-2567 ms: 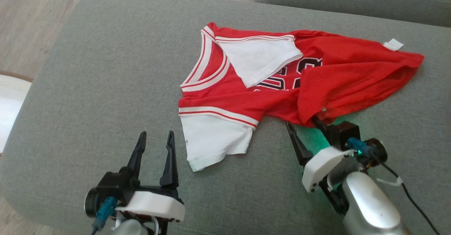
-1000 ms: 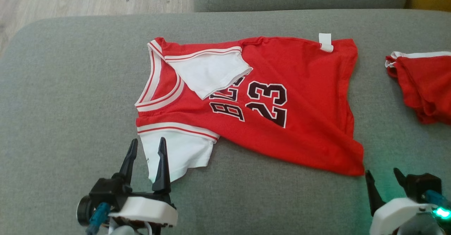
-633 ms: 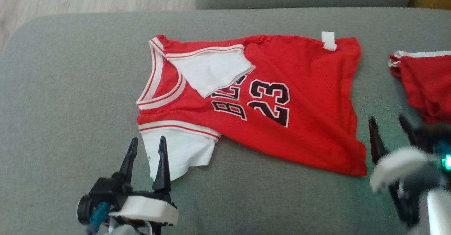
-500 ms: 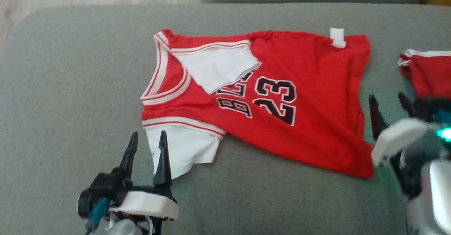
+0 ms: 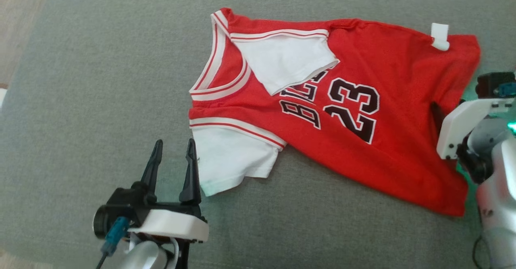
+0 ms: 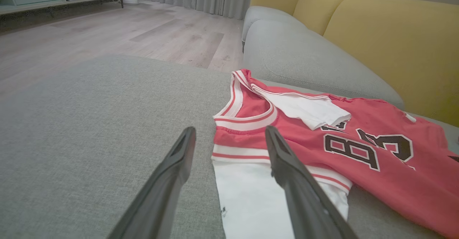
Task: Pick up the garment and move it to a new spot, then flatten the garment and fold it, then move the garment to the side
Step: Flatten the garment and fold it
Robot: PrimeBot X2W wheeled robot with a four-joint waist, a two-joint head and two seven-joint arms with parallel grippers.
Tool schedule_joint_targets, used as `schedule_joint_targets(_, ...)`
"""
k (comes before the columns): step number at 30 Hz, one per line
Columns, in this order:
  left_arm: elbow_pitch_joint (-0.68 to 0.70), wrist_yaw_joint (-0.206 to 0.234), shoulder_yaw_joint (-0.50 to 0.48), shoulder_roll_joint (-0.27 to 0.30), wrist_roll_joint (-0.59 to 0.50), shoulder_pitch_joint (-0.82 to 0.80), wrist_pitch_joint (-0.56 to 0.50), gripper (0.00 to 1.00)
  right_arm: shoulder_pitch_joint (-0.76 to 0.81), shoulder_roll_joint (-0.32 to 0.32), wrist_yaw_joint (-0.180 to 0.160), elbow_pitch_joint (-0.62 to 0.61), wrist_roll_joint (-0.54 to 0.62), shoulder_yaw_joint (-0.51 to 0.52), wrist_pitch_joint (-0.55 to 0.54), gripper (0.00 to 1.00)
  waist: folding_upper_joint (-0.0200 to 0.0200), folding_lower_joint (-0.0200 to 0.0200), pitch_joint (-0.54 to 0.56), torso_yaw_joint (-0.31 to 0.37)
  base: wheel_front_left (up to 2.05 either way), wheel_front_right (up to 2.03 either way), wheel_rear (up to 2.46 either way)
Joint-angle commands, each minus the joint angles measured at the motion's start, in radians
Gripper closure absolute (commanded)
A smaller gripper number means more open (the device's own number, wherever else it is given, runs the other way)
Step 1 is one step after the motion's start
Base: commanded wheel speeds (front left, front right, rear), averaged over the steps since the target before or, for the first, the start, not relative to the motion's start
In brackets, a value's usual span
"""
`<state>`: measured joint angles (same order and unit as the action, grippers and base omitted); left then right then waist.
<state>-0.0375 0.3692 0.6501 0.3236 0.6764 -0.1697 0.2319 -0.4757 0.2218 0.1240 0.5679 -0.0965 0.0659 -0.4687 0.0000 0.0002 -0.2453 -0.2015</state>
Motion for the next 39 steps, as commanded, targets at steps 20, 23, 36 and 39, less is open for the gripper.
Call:
schedule_joint_targets(20,0.009,-0.012,-0.004,-0.004,-0.023,-0.057,0.013,0.00,-0.281,0.145,0.007,0.164,0.120,-0.016,0.127,1.00,0.0000,-0.0002,-0.029,-0.053,0.00,0.00,0.00)
schedule_joint_targets(23,0.006,-0.013,-0.001,-0.005,-0.025,-0.061,0.013,0.00,-0.332,0.133,0.007,0.217,0.165,0.020,0.165,1.00,0.0000,-0.0002,-0.035,-0.057,0.00,0.00,0.00)
schedule_joint_targets(36,-0.014,-0.019,0.005,-0.018,-0.021,-0.065,0.016,0.00,-0.425,0.032,0.007,0.302,0.308,0.178,0.448,0.00,0.0000,-0.0002,-0.003,-0.021,0.00,0.00,0.00)
schedule_joint_targets(39,-0.020,-0.018,0.000,-0.017,-0.016,-0.057,0.018,0.00,-0.417,0.011,0.007,0.302,0.286,0.158,0.513,0.00,0.0000,-0.0002,0.025,0.001,0.00,0.00,0.00)
